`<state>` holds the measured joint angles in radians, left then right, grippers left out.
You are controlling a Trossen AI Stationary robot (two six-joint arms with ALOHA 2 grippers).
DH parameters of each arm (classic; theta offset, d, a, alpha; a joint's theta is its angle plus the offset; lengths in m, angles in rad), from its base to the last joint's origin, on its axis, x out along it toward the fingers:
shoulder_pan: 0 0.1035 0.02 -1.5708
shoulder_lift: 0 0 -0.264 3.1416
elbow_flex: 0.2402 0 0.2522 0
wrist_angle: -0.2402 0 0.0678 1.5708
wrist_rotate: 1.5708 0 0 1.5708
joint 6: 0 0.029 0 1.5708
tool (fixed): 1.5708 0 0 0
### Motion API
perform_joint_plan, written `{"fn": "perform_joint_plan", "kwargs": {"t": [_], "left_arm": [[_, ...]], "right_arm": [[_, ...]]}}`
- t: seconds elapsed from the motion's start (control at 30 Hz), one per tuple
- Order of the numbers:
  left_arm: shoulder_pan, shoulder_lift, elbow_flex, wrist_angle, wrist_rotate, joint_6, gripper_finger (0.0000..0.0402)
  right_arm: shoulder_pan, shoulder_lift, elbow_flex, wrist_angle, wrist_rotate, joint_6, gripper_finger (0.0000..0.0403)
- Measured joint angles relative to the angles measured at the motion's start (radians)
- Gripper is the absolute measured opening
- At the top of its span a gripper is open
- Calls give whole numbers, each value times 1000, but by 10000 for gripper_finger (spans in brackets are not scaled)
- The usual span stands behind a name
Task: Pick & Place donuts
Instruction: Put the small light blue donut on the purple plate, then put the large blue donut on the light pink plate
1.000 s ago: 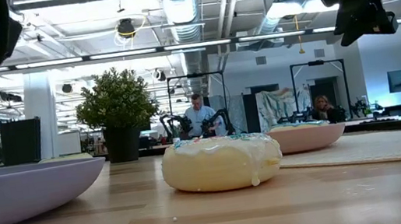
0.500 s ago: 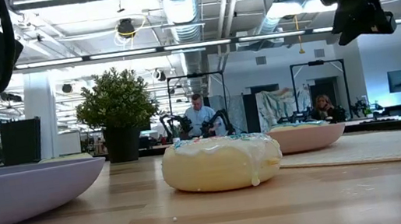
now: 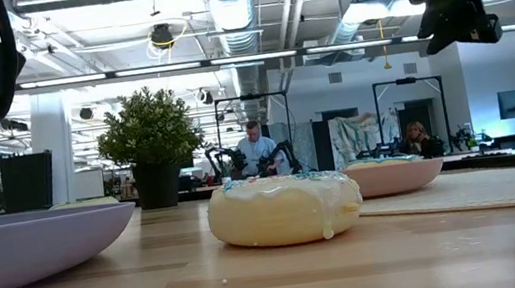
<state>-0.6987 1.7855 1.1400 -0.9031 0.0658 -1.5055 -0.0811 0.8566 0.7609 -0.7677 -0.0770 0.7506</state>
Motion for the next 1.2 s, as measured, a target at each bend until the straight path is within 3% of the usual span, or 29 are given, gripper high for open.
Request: {"fn": "perform_joint_plan", "kwargs": {"t": [0.43, 0.73, 1.2], "left_arm": [[0, 0, 0, 0, 0, -4, 275], [20, 0, 30, -5, 1, -12, 277], [150, -1, 137, -93, -81, 216, 277]], "right_arm": [[0, 0, 0, 0, 0, 0, 113], [0, 0, 0, 0, 0, 0, 113], [0, 0, 0, 0, 0, -1, 113]]}}
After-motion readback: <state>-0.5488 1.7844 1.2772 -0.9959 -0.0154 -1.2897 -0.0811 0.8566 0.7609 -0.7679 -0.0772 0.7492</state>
